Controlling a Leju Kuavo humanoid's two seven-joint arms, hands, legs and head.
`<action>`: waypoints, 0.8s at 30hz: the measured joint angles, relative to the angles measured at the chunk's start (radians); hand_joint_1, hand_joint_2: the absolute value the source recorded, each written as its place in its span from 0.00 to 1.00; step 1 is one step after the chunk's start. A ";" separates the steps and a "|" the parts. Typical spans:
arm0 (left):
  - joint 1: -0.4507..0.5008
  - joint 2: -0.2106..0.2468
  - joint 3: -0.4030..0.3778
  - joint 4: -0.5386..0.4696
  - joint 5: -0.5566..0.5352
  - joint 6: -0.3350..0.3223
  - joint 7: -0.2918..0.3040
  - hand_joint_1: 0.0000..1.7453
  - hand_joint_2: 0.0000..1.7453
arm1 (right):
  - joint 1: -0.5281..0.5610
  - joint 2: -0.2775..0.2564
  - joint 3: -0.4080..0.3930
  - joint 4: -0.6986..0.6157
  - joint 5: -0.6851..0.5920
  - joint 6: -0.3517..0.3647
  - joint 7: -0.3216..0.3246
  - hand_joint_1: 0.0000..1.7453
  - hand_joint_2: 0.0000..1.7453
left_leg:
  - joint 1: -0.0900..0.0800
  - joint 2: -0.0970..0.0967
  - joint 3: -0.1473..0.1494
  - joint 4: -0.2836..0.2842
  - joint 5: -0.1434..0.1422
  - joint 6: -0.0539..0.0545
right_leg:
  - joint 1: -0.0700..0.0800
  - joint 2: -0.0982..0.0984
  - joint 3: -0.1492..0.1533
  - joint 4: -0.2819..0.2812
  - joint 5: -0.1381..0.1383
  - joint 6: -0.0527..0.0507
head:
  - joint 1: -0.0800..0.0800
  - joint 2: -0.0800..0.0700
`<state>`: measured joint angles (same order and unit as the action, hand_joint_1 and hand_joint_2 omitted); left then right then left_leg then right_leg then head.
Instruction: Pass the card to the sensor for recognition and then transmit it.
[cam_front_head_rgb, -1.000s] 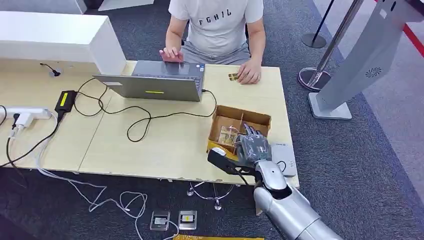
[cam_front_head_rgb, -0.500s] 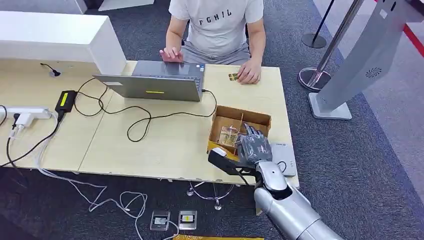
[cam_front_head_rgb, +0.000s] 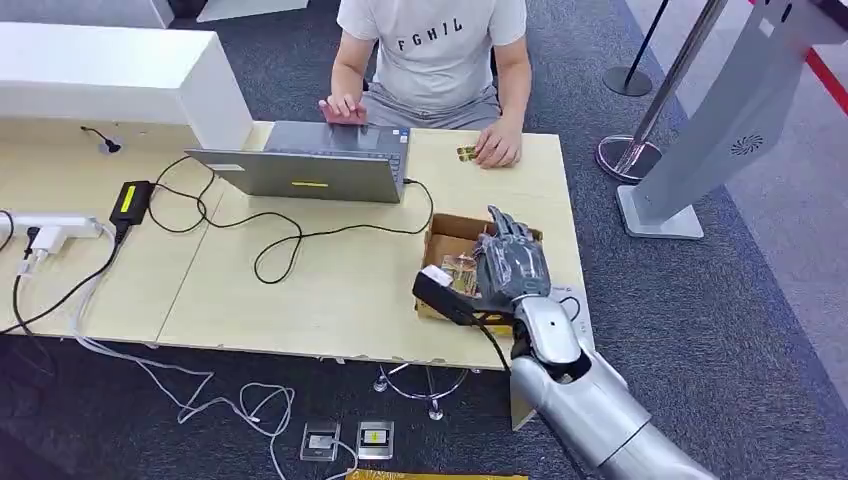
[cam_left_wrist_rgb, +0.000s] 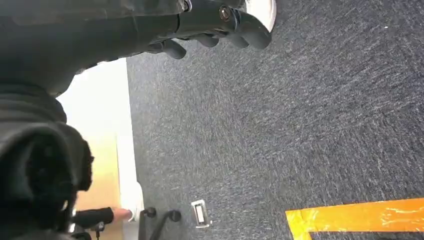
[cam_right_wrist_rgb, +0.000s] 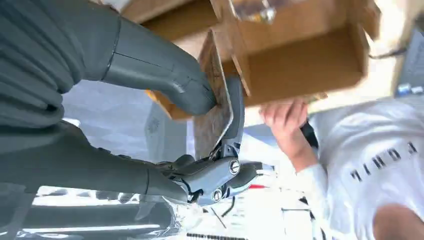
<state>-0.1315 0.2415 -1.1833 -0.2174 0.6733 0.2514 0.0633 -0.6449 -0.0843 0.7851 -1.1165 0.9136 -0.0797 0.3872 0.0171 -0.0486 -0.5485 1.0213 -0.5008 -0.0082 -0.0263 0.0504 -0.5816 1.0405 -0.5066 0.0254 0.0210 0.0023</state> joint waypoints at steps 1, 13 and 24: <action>0.000 0.000 0.000 0.000 -0.001 0.000 0.000 0.00 0.00 | -0.004 -0.001 0.000 -0.009 0.000 0.002 0.000 1.00 1.00 | 0.000 0.000 0.000 0.000 0.000 0.000 | 0.000 0.000 0.000 0.000 0.000 0.000 | 0.000 0.000; 0.000 0.000 0.000 0.000 -0.003 -0.003 -0.002 0.00 0.00 | -0.015 -0.013 0.002 -0.055 0.008 -0.027 -0.013 1.00 1.00 | 0.000 0.000 0.000 0.000 0.000 0.000 | 0.000 0.000 0.000 0.000 0.000 0.000 | 0.000 0.000; 0.000 0.000 0.000 0.000 -0.014 -0.001 -0.003 0.00 0.00 | -0.048 -0.013 0.005 -0.055 0.037 -0.048 -0.015 1.00 1.00 | 0.000 0.000 0.000 0.000 0.000 0.000 | 0.000 0.000 0.000 0.000 0.000 0.000 | 0.000 0.000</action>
<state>-0.1315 0.2411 -1.1833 -0.2174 0.6592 0.2503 0.0603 -0.6931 -0.0969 0.7900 -1.1715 0.9506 -0.1282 0.3723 0.0171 -0.0487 -0.5489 1.0213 -0.5008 -0.0082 -0.0263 0.0502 -0.5816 1.0405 -0.5066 0.0254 0.0214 0.0023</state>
